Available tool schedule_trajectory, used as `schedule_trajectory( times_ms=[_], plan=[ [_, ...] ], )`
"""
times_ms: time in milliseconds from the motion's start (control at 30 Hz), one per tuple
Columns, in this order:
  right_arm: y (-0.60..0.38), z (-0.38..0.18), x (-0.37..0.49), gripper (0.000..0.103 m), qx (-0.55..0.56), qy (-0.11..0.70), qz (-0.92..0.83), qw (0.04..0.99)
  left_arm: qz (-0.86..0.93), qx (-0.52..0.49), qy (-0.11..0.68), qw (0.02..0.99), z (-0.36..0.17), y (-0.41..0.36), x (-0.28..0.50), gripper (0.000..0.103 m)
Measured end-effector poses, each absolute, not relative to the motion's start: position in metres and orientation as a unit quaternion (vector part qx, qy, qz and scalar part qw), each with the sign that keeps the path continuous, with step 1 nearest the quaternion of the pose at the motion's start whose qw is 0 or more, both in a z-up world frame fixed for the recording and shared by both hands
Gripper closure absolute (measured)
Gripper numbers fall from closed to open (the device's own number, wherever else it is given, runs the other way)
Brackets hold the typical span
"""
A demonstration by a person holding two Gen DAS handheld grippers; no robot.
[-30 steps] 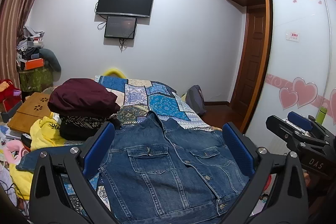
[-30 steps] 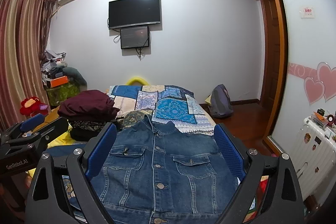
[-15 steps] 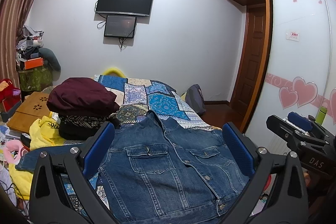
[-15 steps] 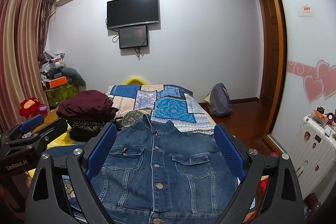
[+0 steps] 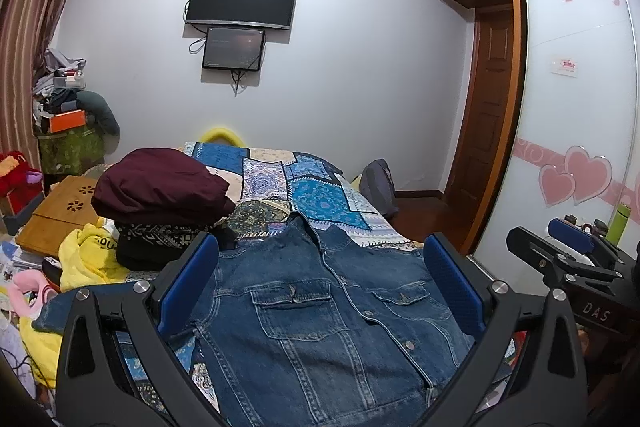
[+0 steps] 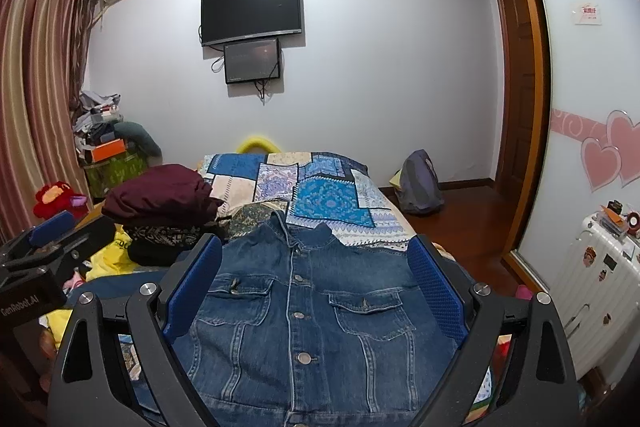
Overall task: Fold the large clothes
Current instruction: 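Grasp the denim jacket's sleeve cuff with the left gripper and lift it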
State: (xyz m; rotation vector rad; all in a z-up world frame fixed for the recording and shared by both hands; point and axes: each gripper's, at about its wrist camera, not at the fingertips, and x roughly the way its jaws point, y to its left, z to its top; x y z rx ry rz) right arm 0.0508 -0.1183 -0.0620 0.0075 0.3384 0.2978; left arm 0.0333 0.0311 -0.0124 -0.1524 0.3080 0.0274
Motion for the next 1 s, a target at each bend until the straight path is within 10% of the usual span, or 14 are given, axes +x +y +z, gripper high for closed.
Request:
schedule_trajectory(
  times_ms=[1000],
  plan=[
    [-0.039, -0.116, 0.206, 0.01, -0.102, 0.303, 0.178, 0.931, 0.229, -0.14, 0.281, 0.921, -0.096, 0.296, 0.107, 0.0]
  ],
)
